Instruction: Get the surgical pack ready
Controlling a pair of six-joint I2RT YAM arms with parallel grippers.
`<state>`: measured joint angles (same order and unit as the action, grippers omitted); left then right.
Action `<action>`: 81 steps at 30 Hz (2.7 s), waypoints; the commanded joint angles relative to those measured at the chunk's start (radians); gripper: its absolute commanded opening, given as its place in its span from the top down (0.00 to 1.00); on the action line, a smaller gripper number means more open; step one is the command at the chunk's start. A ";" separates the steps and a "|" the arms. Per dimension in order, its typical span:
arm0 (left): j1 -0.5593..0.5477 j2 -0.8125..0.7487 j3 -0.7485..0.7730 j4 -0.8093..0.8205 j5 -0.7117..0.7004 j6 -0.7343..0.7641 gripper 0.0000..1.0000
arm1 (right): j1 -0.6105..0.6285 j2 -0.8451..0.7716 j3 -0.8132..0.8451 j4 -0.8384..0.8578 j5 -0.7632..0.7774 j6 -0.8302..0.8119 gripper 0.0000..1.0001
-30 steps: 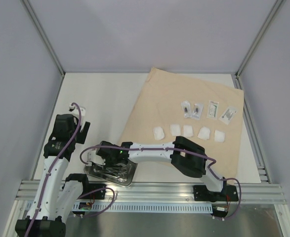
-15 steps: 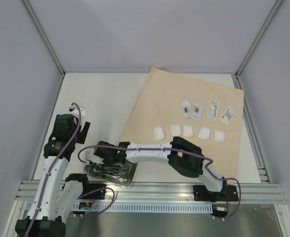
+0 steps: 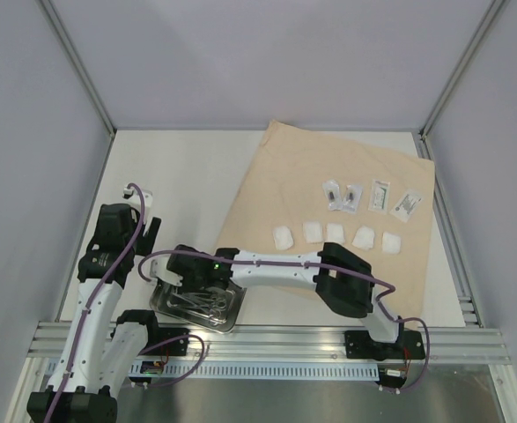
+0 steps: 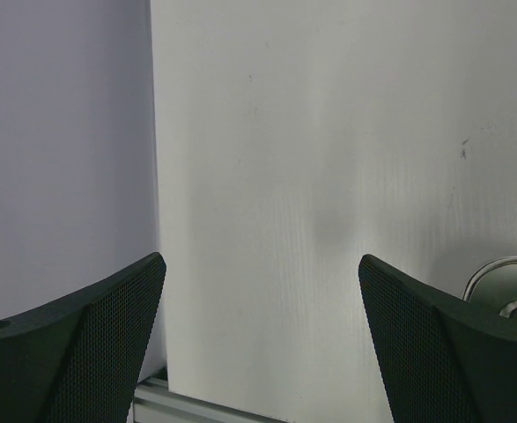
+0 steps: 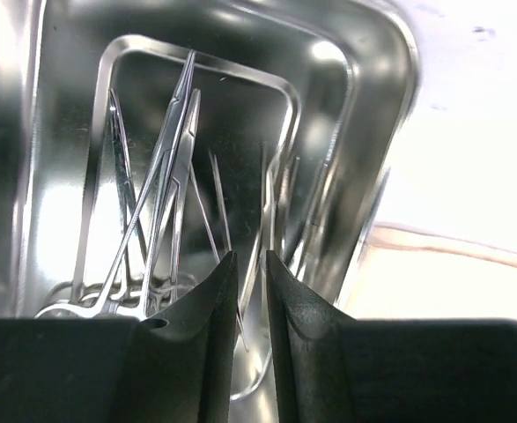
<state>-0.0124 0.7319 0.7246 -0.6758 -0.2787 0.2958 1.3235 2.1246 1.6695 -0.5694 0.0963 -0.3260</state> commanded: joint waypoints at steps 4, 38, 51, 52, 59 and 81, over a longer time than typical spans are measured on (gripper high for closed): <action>0.005 -0.015 -0.002 0.015 0.010 -0.004 0.00 | -0.062 -0.234 -0.083 0.016 0.036 0.142 0.80; -0.023 -0.046 -0.004 -0.007 0.062 0.008 0.00 | -1.078 -0.833 -0.961 -0.152 -0.014 0.786 0.57; -0.052 -0.049 0.001 -0.007 0.056 0.006 0.00 | -1.078 -0.787 -0.961 -0.204 0.025 0.864 0.64; -0.055 -0.051 0.002 -0.007 0.058 0.006 0.00 | -1.080 -0.784 -0.962 -0.204 0.026 0.866 0.64; -0.077 -0.057 0.006 -0.005 0.053 0.006 0.00 | -1.080 -0.721 -0.961 -0.193 -0.012 0.858 0.75; -0.077 -0.039 -0.005 0.012 -0.016 0.006 0.00 | -0.394 -0.744 -0.486 -0.060 0.269 0.578 1.00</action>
<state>-0.0967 0.6868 0.7246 -0.6785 -0.2573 0.2970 0.7826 1.3235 1.0485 -0.7868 0.3386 0.4274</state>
